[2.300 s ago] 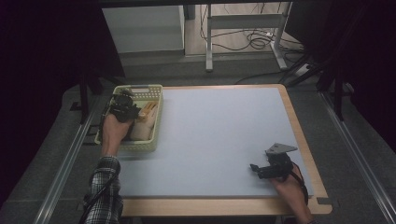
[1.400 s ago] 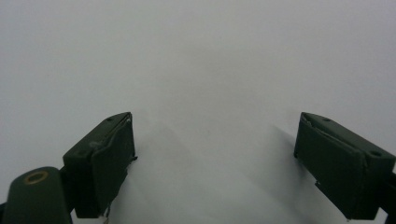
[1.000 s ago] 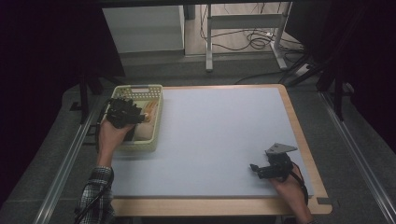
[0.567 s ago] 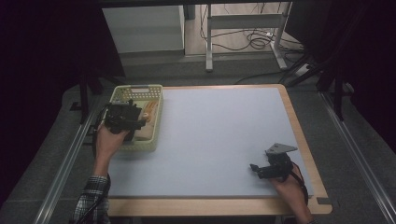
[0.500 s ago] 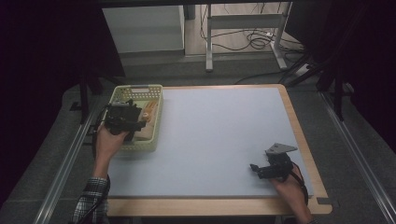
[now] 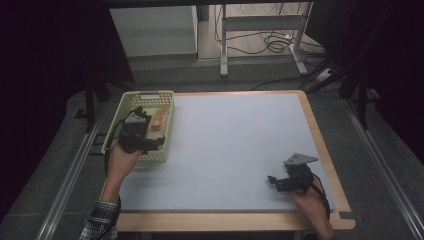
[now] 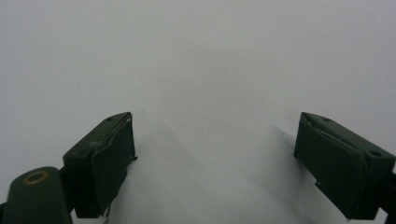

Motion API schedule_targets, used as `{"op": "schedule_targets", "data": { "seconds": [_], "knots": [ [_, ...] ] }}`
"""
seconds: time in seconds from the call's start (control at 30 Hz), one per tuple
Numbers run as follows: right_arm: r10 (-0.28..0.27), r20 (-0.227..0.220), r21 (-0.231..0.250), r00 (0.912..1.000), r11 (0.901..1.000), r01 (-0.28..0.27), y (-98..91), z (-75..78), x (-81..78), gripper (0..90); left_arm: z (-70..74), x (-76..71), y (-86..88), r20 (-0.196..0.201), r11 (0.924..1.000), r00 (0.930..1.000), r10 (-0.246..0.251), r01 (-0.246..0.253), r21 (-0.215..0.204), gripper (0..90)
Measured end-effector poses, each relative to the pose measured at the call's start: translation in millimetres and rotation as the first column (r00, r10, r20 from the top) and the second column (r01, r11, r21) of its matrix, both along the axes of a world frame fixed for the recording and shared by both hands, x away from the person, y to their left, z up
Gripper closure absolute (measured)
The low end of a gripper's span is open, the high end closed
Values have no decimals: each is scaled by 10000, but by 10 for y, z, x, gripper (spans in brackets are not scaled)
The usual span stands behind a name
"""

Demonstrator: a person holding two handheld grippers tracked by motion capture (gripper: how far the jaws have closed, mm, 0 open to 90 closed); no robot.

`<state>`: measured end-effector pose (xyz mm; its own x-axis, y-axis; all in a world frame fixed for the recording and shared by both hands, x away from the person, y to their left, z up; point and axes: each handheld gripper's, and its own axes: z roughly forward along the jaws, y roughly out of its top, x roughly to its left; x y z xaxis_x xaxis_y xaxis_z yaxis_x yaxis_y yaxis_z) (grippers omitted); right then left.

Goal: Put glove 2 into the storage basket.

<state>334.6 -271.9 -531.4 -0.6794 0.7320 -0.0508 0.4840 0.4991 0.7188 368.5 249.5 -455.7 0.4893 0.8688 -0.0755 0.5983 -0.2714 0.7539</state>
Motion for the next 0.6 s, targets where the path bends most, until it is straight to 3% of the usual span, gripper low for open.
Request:
{"op": "schedule_targets", "data": {
  "seconds": [0.17, 0.37, 0.6],
  "knots": [
    [2, 3, -1, 10000, 10000, -2, 0, 0, 0, 119, -7, -119, -174, 231, 9980, 9983, -543, 551, -326, 18],
    [11, 9, -11, 10000, 10000, -11, -1, 0, 0, 119, -65, -242, -410, 500, 9908, 9913, -1215, 1242, -542, 18],
    [3, 10, -1, 10000, 10000, -3, 0, 0, 0, 120, -218, -381, -690, 590, 9809, 9805, -1874, 1900, -417, 18]
  ]
}}
